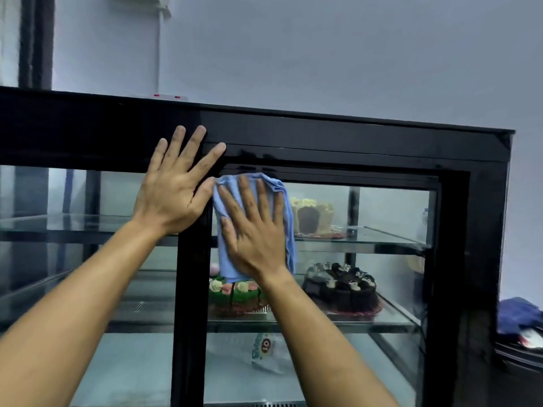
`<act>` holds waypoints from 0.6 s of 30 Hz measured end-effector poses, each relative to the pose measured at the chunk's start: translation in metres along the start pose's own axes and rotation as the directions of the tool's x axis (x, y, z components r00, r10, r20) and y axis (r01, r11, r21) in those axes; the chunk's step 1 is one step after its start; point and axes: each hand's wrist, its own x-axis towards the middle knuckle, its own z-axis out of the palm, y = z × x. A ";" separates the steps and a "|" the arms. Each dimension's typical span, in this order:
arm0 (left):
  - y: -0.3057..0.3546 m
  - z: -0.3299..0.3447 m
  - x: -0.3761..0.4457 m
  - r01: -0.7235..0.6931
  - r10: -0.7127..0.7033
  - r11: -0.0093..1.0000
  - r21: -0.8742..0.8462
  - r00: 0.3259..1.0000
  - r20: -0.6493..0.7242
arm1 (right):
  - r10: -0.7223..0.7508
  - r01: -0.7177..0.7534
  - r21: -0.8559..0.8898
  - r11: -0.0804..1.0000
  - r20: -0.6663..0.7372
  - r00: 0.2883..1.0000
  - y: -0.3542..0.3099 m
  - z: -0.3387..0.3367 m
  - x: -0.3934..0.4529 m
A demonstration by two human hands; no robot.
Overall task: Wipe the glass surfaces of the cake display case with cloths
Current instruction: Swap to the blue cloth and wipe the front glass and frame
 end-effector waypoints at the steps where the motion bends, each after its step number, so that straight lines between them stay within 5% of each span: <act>1: -0.001 0.000 -0.001 -0.010 0.010 1.000 0.013 1.000 -0.009 | 0.020 -0.020 -0.040 0.999 0.005 1.000 0.029 -0.008 -0.008; 8: 0.016 0.007 0.010 -0.412 0.408 0.883 0.224 0.911 0.064 | 0.491 -0.484 -0.121 0.866 0.035 0.870 0.233 -0.081 -0.056; 14: 0.016 0.010 0.008 -0.451 0.418 0.852 0.267 0.892 0.176 | 0.716 -0.719 -0.006 0.695 -0.094 0.692 0.176 -0.060 -0.035; 16: 0.014 0.010 0.009 -0.468 0.429 0.845 0.260 0.882 0.193 | 0.545 -0.547 -0.028 0.837 -0.042 0.837 0.111 -0.039 -0.032; 18: 0.015 0.008 0.010 -0.483 0.437 0.834 0.269 0.874 0.214 | 0.171 -0.168 -0.066 0.984 0.034 0.985 0.052 -0.017 -0.035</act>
